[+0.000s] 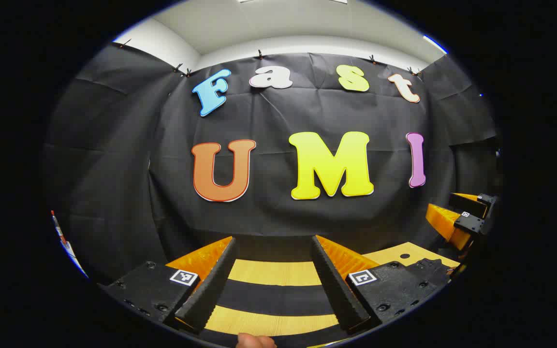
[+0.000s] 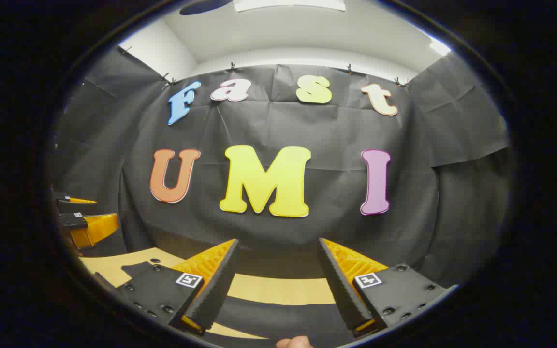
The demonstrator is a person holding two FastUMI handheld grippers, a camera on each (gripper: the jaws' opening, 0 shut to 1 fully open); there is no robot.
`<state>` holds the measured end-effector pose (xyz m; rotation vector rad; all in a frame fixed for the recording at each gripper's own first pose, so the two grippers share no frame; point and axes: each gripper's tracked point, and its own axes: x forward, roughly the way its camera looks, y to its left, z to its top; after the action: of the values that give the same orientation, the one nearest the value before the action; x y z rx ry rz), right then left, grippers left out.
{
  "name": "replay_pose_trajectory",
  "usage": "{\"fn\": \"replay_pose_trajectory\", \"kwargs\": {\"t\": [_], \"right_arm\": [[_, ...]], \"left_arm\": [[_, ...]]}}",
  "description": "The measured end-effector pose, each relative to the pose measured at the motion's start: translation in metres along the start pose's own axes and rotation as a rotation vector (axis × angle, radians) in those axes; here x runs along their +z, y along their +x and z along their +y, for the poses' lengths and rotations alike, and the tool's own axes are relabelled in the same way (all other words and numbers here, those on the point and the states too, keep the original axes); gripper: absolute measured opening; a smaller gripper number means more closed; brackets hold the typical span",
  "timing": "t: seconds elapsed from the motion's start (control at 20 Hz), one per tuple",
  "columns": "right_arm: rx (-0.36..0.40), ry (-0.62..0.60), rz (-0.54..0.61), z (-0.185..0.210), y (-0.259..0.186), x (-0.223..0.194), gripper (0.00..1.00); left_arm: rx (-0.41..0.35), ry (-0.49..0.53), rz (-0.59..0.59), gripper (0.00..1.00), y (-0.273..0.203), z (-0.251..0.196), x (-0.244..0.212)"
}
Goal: Grasp the waist and the cuffs of the jeans and fold them to make the two legs overlap; first hold the waist and fold one-third of the jeans toward the cuffs, then hold the cuffs and fold the remaining one-third in the same direction to finish folding.
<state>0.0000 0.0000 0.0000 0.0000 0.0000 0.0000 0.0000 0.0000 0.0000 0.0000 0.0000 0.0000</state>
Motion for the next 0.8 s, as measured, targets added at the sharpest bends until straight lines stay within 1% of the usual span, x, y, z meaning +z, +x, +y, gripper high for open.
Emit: {"fn": "replay_pose_trajectory", "kwargs": {"t": [0.3,0.35,0.4,0.45,0.5,0.6,0.65,0.75,0.8], "right_arm": [[-0.009,0.006,0.005,-0.007,0.005,0.000,0.98],[-0.009,0.004,0.003,-0.010,0.003,0.001,0.98],[-0.010,0.002,0.002,-0.013,0.002,0.000,0.98],[-0.007,0.004,0.007,-0.016,0.001,-0.003,0.98],[0.001,0.007,0.015,-0.018,-0.001,-0.008,0.98],[0.012,0.024,0.006,-0.023,-0.005,-0.015,0.99],[0.012,0.033,-0.006,-0.026,-0.006,-0.016,0.99],[0.002,0.022,0.008,-0.032,-0.009,-0.023,0.98],[0.006,0.030,0.001,-0.032,-0.011,-0.020,0.98]], "left_arm": [[0.004,0.018,0.003,0.97,0.005,0.006,0.006],[0.006,0.020,0.006,1.00,0.005,0.006,0.006],[0.008,0.021,0.011,1.00,0.006,0.005,0.005],[0.010,0.019,0.019,1.00,0.006,0.003,0.003],[0.009,0.017,0.022,0.97,0.006,0.000,0.001],[0.014,0.023,0.007,0.97,0.002,-0.003,0.001],[0.015,0.035,0.005,0.97,0.001,-0.005,0.000],[0.012,0.054,0.020,0.97,0.000,-0.010,-0.003],[0.012,0.051,0.022,0.89,-0.001,-0.012,-0.002]]}}
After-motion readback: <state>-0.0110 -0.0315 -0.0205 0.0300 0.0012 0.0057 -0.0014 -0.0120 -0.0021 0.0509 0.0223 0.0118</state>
